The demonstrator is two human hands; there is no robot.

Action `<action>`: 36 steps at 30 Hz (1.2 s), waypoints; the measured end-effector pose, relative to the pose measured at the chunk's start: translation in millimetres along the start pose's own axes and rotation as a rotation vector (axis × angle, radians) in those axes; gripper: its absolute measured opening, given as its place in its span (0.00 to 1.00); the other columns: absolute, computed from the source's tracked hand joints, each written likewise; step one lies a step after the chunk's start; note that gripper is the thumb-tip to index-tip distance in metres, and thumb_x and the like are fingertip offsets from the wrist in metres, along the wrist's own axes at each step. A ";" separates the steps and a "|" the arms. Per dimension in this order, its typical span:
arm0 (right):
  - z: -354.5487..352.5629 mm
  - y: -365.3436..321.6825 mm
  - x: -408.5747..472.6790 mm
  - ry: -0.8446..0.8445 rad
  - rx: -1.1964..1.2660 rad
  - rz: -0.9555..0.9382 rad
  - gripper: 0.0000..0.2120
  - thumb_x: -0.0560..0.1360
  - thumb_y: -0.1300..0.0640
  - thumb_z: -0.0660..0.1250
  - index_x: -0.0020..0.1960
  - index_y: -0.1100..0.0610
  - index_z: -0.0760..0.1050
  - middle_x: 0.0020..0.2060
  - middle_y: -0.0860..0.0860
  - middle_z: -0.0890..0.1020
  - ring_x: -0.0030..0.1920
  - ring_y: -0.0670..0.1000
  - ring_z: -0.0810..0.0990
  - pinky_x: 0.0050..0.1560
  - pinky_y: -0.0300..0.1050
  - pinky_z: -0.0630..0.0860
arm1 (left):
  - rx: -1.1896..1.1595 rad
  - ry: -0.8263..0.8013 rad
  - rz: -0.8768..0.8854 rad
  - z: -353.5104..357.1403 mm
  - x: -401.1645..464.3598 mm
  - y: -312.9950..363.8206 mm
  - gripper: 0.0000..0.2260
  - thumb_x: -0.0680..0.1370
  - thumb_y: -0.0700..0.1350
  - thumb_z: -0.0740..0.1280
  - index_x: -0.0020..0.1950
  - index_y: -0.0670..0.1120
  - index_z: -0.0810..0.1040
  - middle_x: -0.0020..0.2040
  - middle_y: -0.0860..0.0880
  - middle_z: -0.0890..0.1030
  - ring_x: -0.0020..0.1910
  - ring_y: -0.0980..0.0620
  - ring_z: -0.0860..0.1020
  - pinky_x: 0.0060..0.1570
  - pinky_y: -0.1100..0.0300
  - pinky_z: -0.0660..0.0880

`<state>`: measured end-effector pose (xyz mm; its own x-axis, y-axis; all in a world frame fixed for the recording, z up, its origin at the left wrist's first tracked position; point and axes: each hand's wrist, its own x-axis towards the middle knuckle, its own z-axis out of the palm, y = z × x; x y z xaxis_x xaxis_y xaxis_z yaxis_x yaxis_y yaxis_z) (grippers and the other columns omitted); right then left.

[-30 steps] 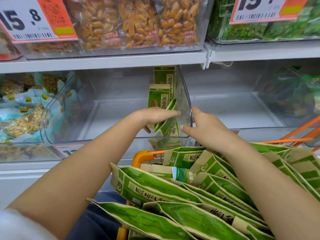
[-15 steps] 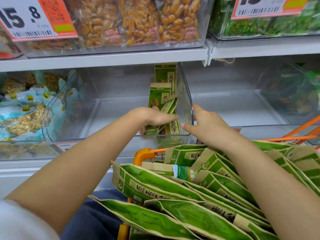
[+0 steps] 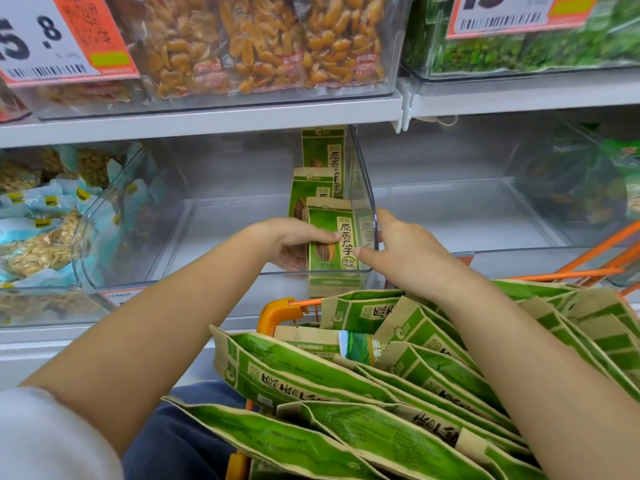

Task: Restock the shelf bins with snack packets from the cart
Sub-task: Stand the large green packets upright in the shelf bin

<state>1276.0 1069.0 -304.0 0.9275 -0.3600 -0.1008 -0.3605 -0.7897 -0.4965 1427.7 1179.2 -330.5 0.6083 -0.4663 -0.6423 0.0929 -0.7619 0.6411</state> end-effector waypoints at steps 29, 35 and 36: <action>0.3 1.6 -0.6 -0.011 -0.020 0.012 0.30 0.79 0.46 0.61 0.76 0.52 0.54 0.63 0.55 0.77 0.60 0.58 0.75 0.54 0.49 0.73 | -0.139 -0.025 0.391 -43.5 18.9 6.0 0.16 0.68 0.49 0.73 0.55 0.51 0.79 0.51 0.52 0.85 0.51 0.54 0.82 0.57 0.56 0.76; 0.8 2.3 0.9 -0.013 -0.032 0.013 0.31 0.79 0.46 0.61 0.76 0.52 0.54 0.64 0.55 0.76 0.62 0.59 0.74 0.55 0.49 0.72 | -0.224 0.453 0.639 -38.6 52.8 28.5 0.27 0.67 0.38 0.78 0.62 0.43 0.70 0.55 0.50 0.81 0.54 0.52 0.79 0.57 0.54 0.76; 1.0 2.3 1.0 -0.012 -0.033 0.015 0.31 0.79 0.46 0.62 0.77 0.52 0.54 0.64 0.55 0.76 0.62 0.59 0.74 0.56 0.49 0.72 | -0.194 0.511 0.668 -33.0 57.7 29.0 0.27 0.68 0.37 0.78 0.63 0.42 0.69 0.56 0.49 0.80 0.54 0.53 0.78 0.56 0.57 0.76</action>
<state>1276.1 1067.3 -306.1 0.9230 -0.3659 -0.1188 -0.3773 -0.8003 -0.4660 1491.4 1145.0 -335.1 0.8591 -0.4942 0.1330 -0.3061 -0.2880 0.9074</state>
